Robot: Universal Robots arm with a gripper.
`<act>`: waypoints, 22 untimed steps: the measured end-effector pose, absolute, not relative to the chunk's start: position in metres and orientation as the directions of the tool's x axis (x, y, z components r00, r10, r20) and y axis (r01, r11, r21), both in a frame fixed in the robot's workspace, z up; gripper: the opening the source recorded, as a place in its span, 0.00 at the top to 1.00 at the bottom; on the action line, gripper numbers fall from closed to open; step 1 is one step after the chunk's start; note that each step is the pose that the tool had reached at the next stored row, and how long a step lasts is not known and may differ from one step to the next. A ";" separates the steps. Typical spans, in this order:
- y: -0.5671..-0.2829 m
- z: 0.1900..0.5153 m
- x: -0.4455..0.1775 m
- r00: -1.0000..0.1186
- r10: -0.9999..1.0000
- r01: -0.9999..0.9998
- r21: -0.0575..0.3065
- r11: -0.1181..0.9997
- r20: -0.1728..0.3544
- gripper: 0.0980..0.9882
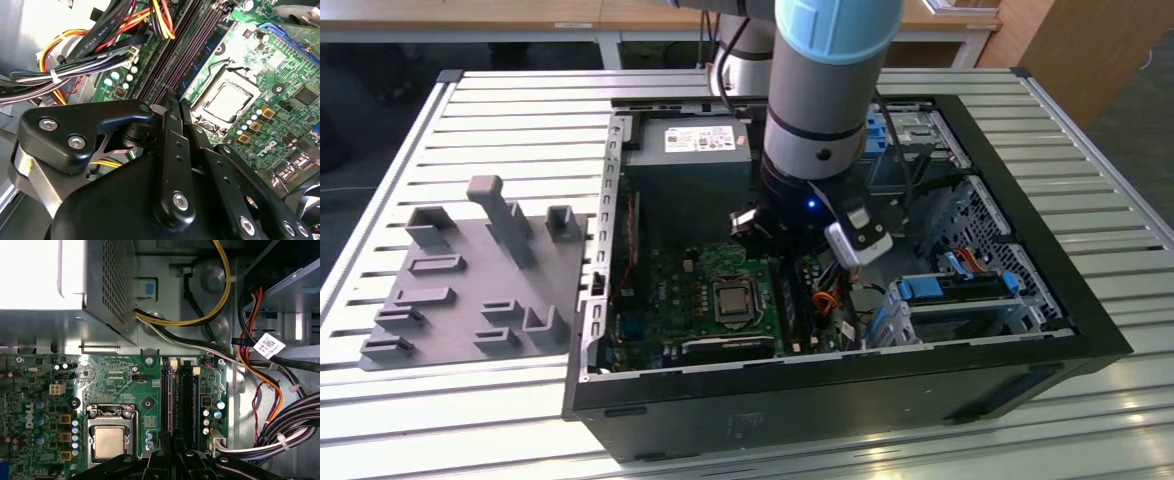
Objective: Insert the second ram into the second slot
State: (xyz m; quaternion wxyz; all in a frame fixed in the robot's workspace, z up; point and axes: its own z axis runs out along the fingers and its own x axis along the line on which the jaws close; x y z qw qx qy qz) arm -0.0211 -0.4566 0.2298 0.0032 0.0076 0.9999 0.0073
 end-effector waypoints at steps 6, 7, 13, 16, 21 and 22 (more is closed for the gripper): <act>-0.459 0.229 -0.021 -1.000 0.026 0.026 0.015 1.000 -0.006 0.96; -0.460 0.229 -0.021 -1.000 0.027 0.027 0.015 1.000 -0.006 0.96; -0.460 0.227 -0.021 -1.000 0.027 0.027 0.015 1.000 -0.006 0.96; -0.460 0.226 -0.020 -1.000 0.027 0.027 0.015 1.000 -0.006 0.96; -0.460 0.224 -0.020 -1.000 0.026 0.026 0.015 1.000 -0.006 0.96; -0.460 0.223 -0.020 -1.000 0.025 0.025 0.015 1.000 -0.006 0.96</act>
